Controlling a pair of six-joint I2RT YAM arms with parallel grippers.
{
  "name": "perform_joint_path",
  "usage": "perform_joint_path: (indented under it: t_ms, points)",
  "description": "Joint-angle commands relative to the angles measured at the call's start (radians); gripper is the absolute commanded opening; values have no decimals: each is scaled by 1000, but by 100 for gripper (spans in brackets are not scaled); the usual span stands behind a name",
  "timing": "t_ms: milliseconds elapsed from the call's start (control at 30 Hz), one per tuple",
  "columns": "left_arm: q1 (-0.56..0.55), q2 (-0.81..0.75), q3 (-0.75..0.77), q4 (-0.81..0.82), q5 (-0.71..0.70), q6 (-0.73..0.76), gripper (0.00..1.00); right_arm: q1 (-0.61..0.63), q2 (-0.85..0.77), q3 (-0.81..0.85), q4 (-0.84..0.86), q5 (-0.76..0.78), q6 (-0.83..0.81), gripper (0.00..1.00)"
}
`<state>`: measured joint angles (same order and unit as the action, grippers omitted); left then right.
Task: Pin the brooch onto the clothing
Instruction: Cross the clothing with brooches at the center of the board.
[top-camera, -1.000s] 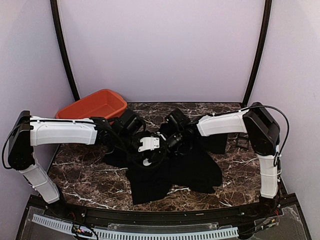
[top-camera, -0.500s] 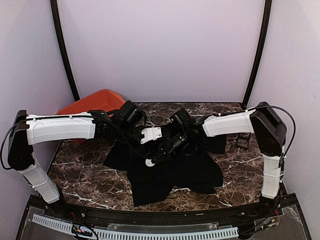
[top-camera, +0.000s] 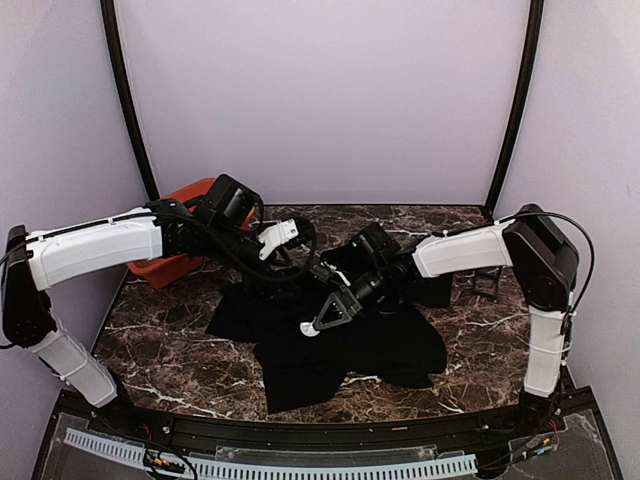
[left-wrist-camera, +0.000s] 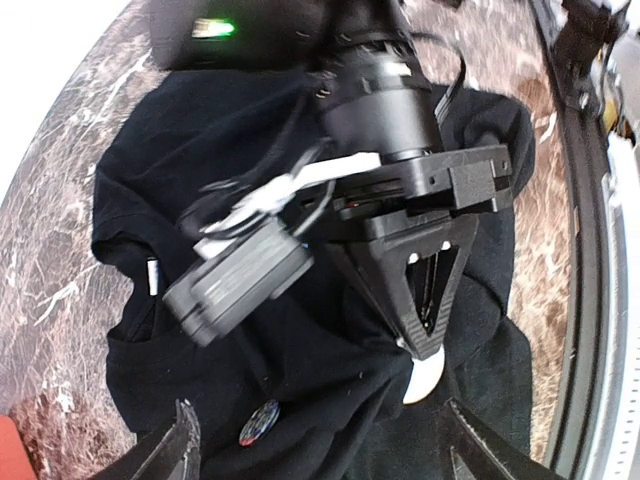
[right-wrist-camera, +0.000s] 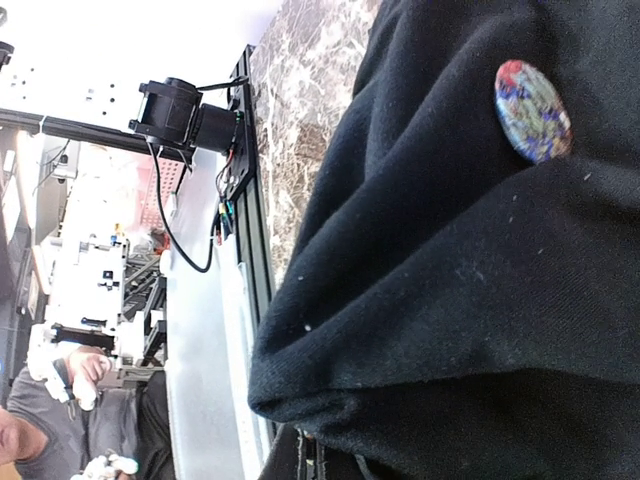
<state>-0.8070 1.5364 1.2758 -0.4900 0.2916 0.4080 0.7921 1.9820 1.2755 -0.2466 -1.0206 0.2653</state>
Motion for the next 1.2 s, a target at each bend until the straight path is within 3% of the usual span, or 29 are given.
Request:
perform_joint_path:
  t_ms: [0, 433, 1167]
  points:
    - [78, -16, -11, -48, 175, -68, 81, -12, -22, -23, 47, 6, -73, 0]
    - [86, 143, 48, -84, 394, -59, 75, -10, -100, -44, 49, 23, -144, 0]
    - [80, 239, 101, -122, 443, -38, 61, -2, -101, -17, 35, -6, -152, 0]
